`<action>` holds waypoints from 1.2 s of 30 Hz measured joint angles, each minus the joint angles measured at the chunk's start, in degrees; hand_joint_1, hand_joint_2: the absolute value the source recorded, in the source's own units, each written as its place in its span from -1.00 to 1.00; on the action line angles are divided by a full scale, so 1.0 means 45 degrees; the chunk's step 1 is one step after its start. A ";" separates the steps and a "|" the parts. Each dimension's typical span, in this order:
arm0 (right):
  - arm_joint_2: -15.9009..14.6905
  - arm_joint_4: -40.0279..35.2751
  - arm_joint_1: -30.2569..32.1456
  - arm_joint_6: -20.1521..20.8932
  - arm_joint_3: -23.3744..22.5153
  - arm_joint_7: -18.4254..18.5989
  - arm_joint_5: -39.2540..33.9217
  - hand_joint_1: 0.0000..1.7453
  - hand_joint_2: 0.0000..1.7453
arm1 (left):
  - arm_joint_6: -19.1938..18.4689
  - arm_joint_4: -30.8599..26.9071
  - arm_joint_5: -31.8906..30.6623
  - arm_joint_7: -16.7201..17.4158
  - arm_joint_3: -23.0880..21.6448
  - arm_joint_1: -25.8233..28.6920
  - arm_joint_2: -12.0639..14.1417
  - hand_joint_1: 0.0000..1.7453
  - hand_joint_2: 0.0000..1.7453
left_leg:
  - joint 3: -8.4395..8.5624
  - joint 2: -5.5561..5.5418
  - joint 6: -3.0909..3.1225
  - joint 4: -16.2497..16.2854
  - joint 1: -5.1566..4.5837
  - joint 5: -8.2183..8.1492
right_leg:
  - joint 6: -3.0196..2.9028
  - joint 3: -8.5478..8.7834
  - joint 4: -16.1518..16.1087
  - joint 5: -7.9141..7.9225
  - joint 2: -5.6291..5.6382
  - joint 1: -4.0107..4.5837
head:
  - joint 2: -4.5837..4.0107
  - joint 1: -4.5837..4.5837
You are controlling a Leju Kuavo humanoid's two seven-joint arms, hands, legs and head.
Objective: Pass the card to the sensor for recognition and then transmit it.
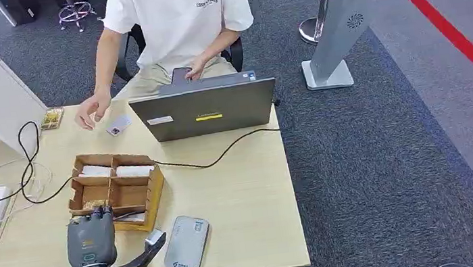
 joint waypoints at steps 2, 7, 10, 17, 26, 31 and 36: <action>0.0000 0.0000 0.0002 0.0000 -0.0024 0.0000 0.0024 -1.00 1.00 | -0.0778 -0.0580 0.0000 0.0077 0.0000 0.0026 0.0058 1.00 1.00 | 0.0000 0.0000 0.0000 0.0000 0.0000 0.0000 | 0.0000 0.0000 0.0000 0.0000 0.0000 0.0000 | 0.0000 0.0000; 0.0000 -0.0005 -0.0010 0.0000 -0.0203 0.0014 0.0106 -1.00 1.00 | -0.3315 -0.2615 0.0000 0.0311 -0.0174 -0.0247 0.0316 1.00 1.00 | -0.0002 -0.0007 0.0000 0.0002 0.0000 0.0000 | 0.0000 -0.0004 -0.0001 0.0000 -0.0010 0.0000 | 0.0000 0.0000; 0.0000 -0.0005 -0.0037 0.0000 -0.0359 0.0024 0.0155 -1.00 1.00 | -0.4000 -0.3616 0.0000 0.0321 -0.0562 -0.0718 0.0500 1.00 1.00 | -0.0001 -0.0004 0.0000 0.0002 0.0000 0.0001 | 0.0001 -0.0004 -0.0001 0.0002 -0.0007 0.0000 | 0.0000 0.0000; 0.0000 -0.0005 -0.0050 0.0005 -0.0704 0.0083 0.0539 -1.00 1.00 | -0.4720 -0.5367 0.0000 -0.1274 -0.0996 -0.2577 0.0937 1.00 1.00 | -0.0001 -0.0006 0.0001 0.0004 0.0000 0.0008 | 0.0001 -0.0003 0.0000 0.0006 -0.0008 0.0001 | 0.0000 0.0000; 0.0054 0.0000 -0.0079 0.0160 -0.0894 0.0078 0.1068 -1.00 1.00 | -0.5264 -0.6017 0.0000 -0.2220 -0.0515 -0.4225 0.0734 1.00 1.00 | -0.0001 -0.0005 0.0001 0.0004 -0.0001 0.0008 | 0.0001 -0.0004 0.0001 0.0006 -0.0005 0.0000 | 0.0000 0.0000; 0.0092 0.0000 -0.0094 0.0214 -0.0894 0.0078 0.1248 -1.00 1.00 | -0.5060 -0.5833 0.0000 -0.2098 -0.0238 -0.4580 0.0612 1.00 1.00 | 0.0000 -0.0003 0.0001 0.0004 0.0000 0.0008 | 0.0001 -0.0004 0.0001 0.0006 -0.0002 0.0000 | 0.0000 0.0000; 0.0122 0.0000 -0.0150 0.0408 -0.0860 0.0107 0.1613 -1.00 1.00 | -0.4821 -0.5334 0.0000 -0.1379 -0.0006 -0.4762 0.0593 1.00 1.00 | -0.0001 -0.0002 0.0001 0.0003 -0.0001 0.0008 | 0.0001 -0.0003 0.0001 0.0006 -0.0002 0.0000 | 0.0000 0.0000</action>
